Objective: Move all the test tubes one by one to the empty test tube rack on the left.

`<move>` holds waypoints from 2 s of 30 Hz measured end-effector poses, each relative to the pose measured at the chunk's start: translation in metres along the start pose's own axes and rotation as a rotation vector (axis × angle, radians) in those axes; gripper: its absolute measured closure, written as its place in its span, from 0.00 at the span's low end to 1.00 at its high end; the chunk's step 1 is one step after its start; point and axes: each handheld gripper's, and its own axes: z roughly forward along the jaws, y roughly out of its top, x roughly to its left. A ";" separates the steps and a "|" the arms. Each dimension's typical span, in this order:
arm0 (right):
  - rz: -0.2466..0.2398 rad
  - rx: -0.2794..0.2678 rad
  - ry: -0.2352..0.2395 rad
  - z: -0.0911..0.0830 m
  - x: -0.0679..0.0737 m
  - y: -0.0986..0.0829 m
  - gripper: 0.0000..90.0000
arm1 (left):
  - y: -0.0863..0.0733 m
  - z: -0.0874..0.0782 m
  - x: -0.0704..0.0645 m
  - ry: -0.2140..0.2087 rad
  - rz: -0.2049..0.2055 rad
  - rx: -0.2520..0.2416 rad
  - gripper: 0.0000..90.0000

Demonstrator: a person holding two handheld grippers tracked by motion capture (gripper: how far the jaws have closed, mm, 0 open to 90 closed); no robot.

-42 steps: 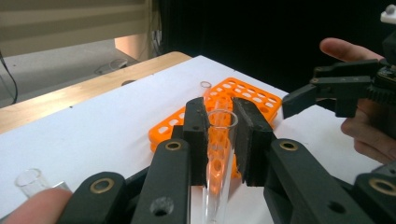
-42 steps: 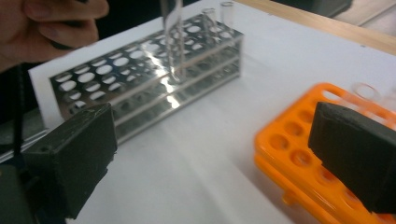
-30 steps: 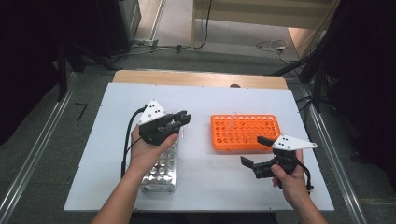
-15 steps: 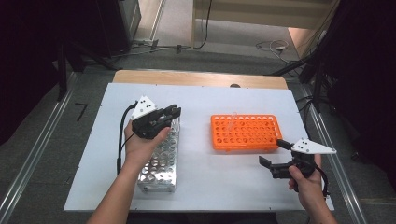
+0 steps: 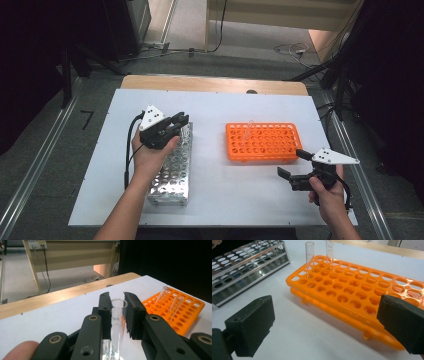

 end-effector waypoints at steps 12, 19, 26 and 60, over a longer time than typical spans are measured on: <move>-0.001 -0.002 -0.004 0.000 0.000 0.000 0.00 | -0.009 0.007 -0.001 0.014 0.005 0.029 0.85; 0.001 -0.005 -0.006 -0.001 0.000 0.000 0.00 | -0.012 0.007 -0.004 0.021 0.011 0.056 0.85; -0.008 -0.004 -0.005 0.000 0.001 0.000 0.00 | -0.017 0.007 -0.004 0.024 0.003 0.097 0.85; -0.005 0.001 -0.006 0.002 0.002 0.000 0.00 | -0.017 0.014 -0.006 -0.018 -0.059 0.266 0.74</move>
